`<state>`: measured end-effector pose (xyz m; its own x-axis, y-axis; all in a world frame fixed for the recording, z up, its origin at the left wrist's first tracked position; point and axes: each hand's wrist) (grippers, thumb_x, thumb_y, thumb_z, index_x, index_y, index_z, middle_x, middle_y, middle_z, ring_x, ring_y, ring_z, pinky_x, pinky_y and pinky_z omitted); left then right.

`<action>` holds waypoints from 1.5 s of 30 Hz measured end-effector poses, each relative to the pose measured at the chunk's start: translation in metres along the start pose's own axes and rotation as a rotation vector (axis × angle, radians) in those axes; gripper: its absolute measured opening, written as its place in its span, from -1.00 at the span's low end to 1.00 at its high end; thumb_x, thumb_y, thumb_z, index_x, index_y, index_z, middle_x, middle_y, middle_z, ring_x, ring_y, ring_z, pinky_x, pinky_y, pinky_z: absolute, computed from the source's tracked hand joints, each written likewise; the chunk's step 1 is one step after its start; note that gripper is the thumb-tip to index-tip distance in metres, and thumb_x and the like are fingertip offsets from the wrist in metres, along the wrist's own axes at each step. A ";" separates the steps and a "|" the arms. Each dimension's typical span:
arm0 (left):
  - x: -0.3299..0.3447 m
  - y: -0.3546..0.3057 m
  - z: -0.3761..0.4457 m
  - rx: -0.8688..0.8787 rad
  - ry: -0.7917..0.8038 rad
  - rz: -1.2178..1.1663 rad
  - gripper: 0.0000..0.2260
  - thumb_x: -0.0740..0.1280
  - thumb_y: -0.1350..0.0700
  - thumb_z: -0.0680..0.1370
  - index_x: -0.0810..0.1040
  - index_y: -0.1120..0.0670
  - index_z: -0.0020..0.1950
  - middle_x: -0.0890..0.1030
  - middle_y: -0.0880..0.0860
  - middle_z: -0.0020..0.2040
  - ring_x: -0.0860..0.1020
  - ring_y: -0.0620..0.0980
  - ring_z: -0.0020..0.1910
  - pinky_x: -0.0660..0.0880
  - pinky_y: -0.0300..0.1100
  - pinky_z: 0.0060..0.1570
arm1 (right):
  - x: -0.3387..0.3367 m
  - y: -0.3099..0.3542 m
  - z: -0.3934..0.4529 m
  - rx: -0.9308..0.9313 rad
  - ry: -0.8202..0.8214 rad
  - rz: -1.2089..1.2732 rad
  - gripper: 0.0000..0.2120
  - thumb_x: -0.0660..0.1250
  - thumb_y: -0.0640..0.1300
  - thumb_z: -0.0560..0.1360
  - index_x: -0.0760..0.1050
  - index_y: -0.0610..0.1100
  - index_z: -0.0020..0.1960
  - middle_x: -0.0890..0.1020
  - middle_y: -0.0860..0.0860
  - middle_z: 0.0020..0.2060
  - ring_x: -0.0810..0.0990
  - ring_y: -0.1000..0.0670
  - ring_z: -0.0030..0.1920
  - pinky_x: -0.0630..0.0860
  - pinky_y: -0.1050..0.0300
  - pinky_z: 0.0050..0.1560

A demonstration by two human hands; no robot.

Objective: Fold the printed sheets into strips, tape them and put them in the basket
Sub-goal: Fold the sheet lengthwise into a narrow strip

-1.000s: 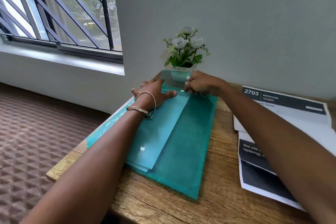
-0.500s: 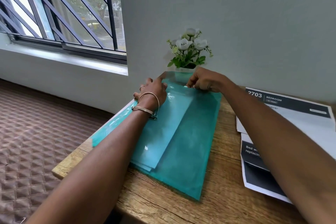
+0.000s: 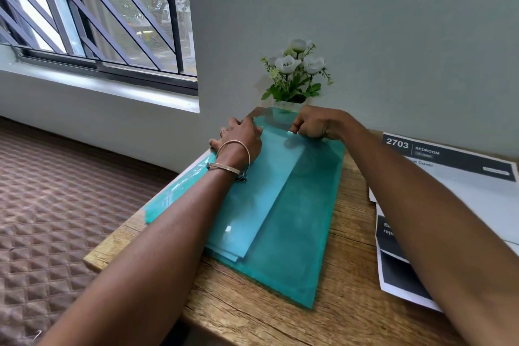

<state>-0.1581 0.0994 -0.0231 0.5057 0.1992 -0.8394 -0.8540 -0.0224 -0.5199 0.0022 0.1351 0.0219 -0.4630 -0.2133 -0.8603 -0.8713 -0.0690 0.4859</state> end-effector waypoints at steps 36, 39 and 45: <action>-0.004 -0.004 -0.008 0.014 -0.213 0.158 -0.78 0.22 0.10 0.54 0.56 0.11 0.12 0.50 0.22 0.15 0.44 0.26 0.19 0.22 0.26 0.26 | -0.130 -0.059 -0.148 -0.120 -1.325 0.681 -0.79 0.38 -0.22 0.33 0.59 -0.11 -0.04 0.57 -0.05 -0.17 0.64 -0.01 -0.16 0.65 0.00 -0.33; -0.021 -0.020 -0.020 0.017 -0.450 -0.033 -0.79 0.21 0.13 0.54 0.61 0.16 0.01 0.60 0.25 0.00 0.55 0.27 0.04 0.37 0.10 0.11 | -0.114 -0.082 -0.178 -0.059 -1.287 0.766 -0.75 0.43 -0.26 0.39 0.57 -0.17 0.06 0.50 0.03 -0.25 0.58 0.07 -0.23 0.64 0.08 -0.29; -0.050 -0.087 -0.056 0.515 -0.538 -0.559 -0.71 0.23 -0.03 0.55 0.65 0.14 -0.04 0.68 0.13 -0.12 0.61 0.06 -0.14 0.49 -0.20 -0.13 | -0.082 -0.111 -0.219 -0.006 -1.250 0.936 -0.78 0.40 -0.30 0.44 0.56 -0.16 0.07 0.51 -0.03 -0.18 0.55 0.03 -0.14 0.63 0.06 -0.18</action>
<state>-0.1019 0.0367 0.0550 0.8452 0.4801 -0.2349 -0.5176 0.6257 -0.5835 0.1721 -0.0532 0.0721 -0.6592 0.7343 0.1621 -0.2070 -0.3844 0.8997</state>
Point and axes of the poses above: each hand's wrist, its own z-axis towards the middle knuckle, its own x-axis out of the palm, y = z × x
